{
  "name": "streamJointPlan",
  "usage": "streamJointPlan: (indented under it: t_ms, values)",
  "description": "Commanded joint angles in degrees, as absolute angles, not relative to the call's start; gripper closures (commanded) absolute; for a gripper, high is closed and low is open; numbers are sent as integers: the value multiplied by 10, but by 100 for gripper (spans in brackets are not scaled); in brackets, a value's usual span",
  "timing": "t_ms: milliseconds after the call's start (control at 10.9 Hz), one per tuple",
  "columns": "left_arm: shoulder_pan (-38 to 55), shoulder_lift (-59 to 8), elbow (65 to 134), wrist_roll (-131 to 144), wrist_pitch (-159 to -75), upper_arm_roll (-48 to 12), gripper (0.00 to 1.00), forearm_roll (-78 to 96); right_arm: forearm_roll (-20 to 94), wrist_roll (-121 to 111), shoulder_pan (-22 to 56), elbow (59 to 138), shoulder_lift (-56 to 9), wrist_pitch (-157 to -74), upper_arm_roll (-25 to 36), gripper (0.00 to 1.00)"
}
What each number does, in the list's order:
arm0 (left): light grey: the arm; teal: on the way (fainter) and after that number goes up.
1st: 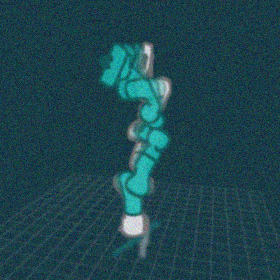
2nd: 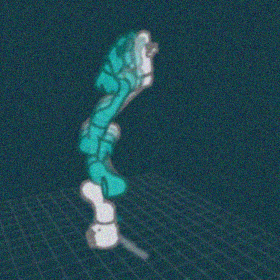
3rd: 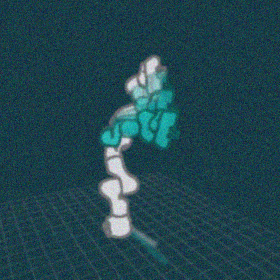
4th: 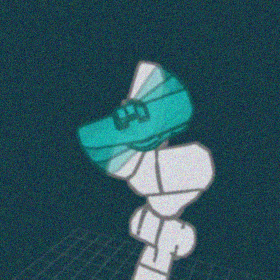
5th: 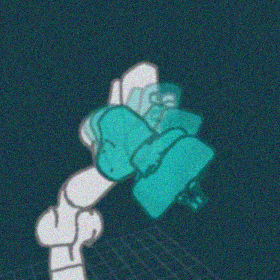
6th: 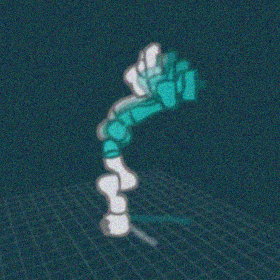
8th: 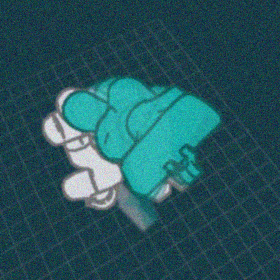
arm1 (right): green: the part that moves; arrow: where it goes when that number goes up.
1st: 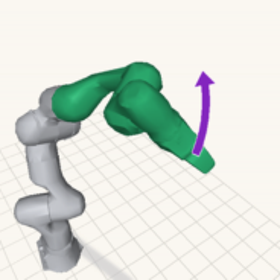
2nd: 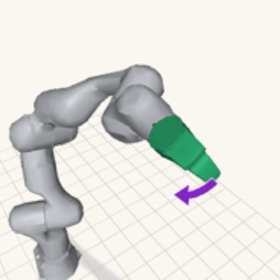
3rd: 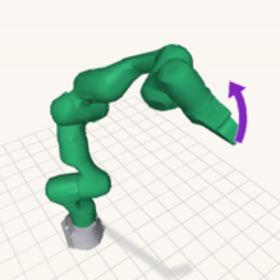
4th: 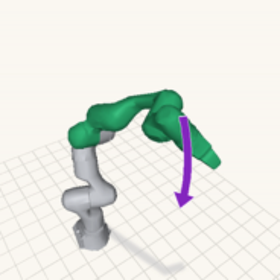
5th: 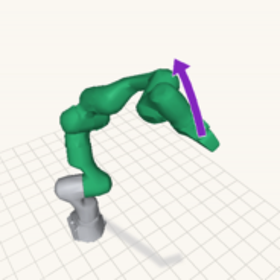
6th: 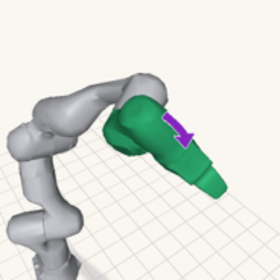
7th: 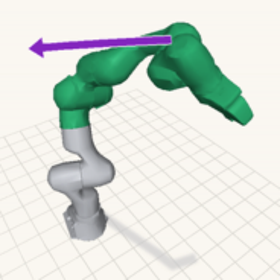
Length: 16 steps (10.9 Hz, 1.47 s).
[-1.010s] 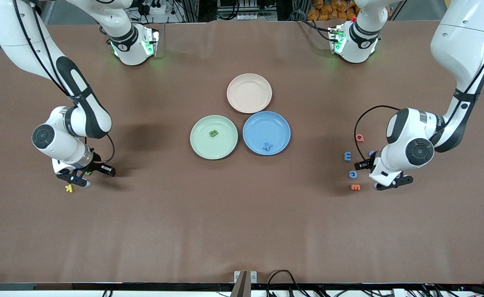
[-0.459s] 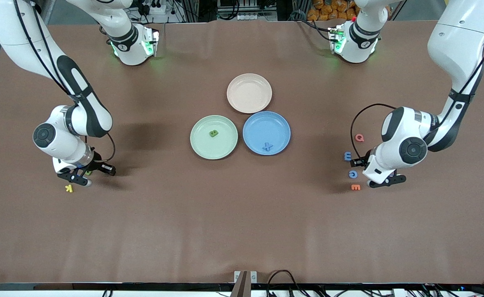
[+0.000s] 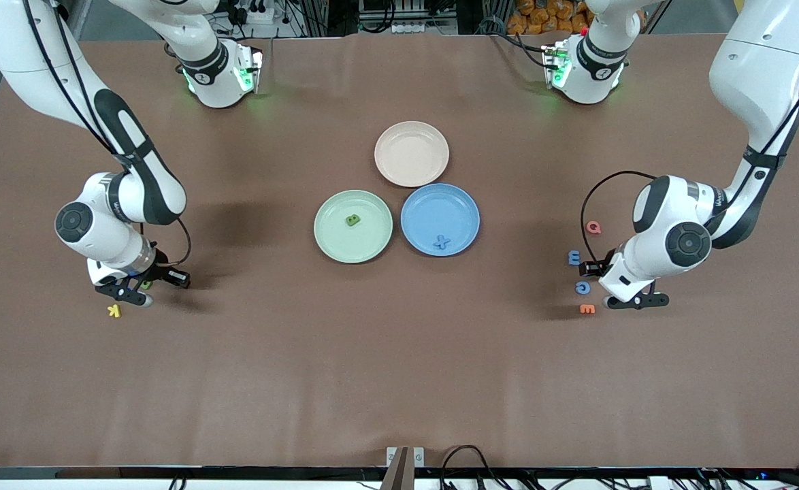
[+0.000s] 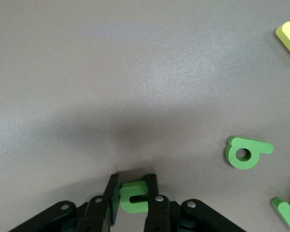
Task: Sort letters by color into matching plates
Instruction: 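Place the green letter on the green plate with the right gripper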
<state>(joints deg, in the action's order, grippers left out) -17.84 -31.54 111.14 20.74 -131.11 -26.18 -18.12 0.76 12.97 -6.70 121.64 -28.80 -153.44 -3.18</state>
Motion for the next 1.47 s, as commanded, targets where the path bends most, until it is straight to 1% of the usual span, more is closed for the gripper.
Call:
streamJointPlan:
  t_ms: [0,275,643,826,1010,1102,1377]
  values:
    - [-188,-315,1130,175,-1358,-268,29,-193,-3,131,-69,1237,-285,-1538,-36,75]
    - [-184,-320,1138,167,-1381,-268,28,-195,6,157,-34,1233,-267,-1528,-35,76]
    - [-180,-328,1131,165,-1390,-267,34,-197,8,289,81,1233,-241,-1503,-17,76]
    - [-185,-335,1129,156,-1402,-266,34,-207,9,337,133,1230,-215,-1456,-18,76]
    - [-183,-352,1115,157,-1404,-266,35,-214,59,363,191,1229,-190,-1419,-17,76]
    - [-182,-352,1115,157,-1405,-266,35,-213,81,376,224,1225,-186,-1412,-17,76]
    - [-179,-356,1107,157,-1405,-265,35,-214,84,456,300,1209,-193,-1412,-17,76]
